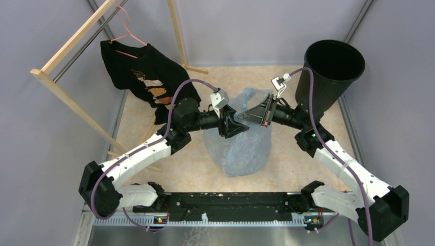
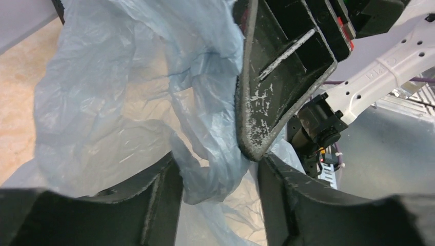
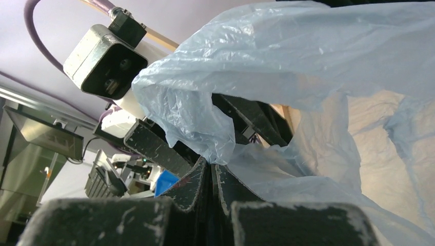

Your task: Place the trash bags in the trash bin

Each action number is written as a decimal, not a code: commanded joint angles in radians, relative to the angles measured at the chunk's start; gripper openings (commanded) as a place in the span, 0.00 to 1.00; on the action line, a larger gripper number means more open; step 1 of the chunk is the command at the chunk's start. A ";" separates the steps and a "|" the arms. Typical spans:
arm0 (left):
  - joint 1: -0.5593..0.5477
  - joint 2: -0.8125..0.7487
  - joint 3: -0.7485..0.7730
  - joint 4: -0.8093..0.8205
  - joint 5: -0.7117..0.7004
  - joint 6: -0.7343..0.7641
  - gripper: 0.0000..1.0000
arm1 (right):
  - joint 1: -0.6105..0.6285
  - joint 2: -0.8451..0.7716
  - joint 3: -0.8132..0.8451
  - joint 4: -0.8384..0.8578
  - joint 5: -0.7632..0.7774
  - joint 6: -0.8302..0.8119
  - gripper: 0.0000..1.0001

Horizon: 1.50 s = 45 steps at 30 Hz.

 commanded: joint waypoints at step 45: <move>0.005 0.015 0.089 -0.160 -0.471 -0.010 0.00 | -0.356 0.454 0.793 -0.860 1.223 -0.873 0.87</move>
